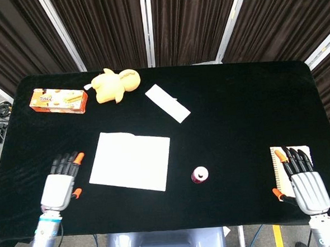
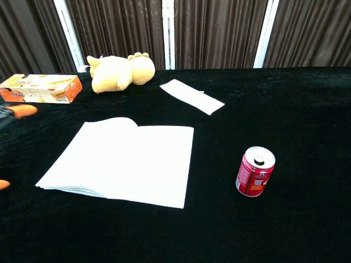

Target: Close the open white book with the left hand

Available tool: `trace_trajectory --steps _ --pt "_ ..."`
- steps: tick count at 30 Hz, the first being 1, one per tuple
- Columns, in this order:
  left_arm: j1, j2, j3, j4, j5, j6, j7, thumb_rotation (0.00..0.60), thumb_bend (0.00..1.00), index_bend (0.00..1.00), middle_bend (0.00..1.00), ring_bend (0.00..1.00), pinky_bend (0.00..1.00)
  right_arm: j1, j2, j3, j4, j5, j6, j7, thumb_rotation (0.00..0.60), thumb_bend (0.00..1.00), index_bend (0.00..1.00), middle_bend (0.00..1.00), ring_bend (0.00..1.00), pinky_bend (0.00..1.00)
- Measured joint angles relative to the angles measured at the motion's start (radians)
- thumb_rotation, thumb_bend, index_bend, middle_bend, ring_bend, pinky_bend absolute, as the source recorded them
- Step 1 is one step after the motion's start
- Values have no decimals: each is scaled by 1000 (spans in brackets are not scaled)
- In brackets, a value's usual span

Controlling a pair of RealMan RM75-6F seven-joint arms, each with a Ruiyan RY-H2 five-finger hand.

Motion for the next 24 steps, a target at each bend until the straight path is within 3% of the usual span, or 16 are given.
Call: trace_trajectory --steps 24 --pt "-114 -203 -12 143 -77 -116 145 600 224 0 0 0 0 -7 7 -12 -5 -24 11 12 600 45 0 0 0 0"
